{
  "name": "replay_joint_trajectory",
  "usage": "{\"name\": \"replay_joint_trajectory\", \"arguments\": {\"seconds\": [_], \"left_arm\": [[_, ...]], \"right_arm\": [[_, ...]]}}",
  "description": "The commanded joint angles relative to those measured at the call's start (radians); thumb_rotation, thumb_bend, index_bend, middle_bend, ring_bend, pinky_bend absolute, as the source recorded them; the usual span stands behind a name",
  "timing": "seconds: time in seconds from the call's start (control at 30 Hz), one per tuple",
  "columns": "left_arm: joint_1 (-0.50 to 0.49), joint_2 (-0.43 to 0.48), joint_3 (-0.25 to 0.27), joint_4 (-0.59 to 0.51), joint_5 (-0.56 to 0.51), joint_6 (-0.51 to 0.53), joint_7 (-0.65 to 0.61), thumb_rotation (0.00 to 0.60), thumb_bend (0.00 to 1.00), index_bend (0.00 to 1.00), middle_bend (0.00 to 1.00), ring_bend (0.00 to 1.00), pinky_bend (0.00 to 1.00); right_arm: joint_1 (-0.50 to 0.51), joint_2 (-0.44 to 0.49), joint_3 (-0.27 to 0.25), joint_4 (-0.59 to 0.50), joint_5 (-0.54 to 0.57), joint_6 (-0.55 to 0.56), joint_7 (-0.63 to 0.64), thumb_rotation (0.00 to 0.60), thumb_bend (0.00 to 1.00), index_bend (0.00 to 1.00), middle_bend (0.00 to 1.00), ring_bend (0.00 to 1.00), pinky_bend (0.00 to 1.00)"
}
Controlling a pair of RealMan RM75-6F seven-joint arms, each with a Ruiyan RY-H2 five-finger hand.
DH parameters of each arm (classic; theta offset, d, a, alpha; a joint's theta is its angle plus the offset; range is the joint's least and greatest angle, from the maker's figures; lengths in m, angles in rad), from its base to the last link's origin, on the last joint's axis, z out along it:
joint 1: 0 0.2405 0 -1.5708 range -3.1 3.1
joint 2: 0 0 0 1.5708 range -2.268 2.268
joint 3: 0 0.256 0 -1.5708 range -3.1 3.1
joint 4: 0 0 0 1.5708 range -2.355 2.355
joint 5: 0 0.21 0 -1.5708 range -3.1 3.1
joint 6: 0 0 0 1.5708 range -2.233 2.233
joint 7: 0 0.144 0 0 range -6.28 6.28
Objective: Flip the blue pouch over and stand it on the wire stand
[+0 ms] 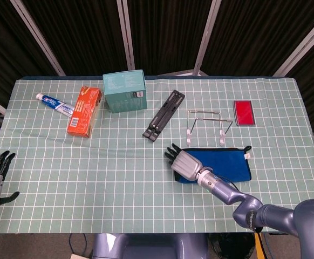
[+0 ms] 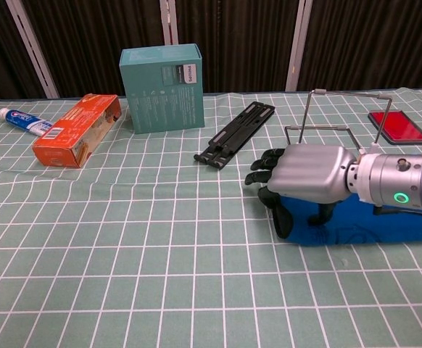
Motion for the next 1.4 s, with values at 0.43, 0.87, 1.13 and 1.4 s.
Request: {"name": "replay_joint_trajectory", "arguments": {"seconds": [0.43, 0.87, 1.13, 1.4], "left_arm": [[-0.001, -0.002, 0.002, 0.000, 0.003, 0.000, 0.004, 0.600, 0.00, 0.00, 0.00, 0.00, 0.00], [-0.002, -0.004, 0.003, -0.002, 0.001, -0.001, 0.011, 0.600, 0.00, 0.00, 0.00, 0.00, 0.00], [-0.002, -0.003, 0.003, -0.001, 0.002, -0.001, 0.008, 0.600, 0.00, 0.00, 0.00, 0.00, 0.00], [-0.003, -0.003, 0.003, -0.002, 0.003, -0.001, 0.008, 0.600, 0.00, 0.00, 0.00, 0.00, 0.00]], "right_arm": [[-0.008, 0.009, -0.021, 0.017, -0.027, 0.035, 0.044, 0.600, 0.13, 0.40, 0.08, 0.00, 0.12], [-0.015, 0.015, -0.030, 0.023, -0.038, 0.051, 0.075, 0.600, 0.15, 0.41, 0.09, 0.00, 0.15], [-0.016, 0.015, -0.034, 0.026, -0.046, 0.056, 0.084, 0.600, 0.26, 0.45, 0.09, 0.00, 0.16], [-0.019, 0.020, -0.040, 0.027, -0.053, 0.063, 0.094, 0.600, 0.33, 0.50, 0.09, 0.00, 0.17]]}}
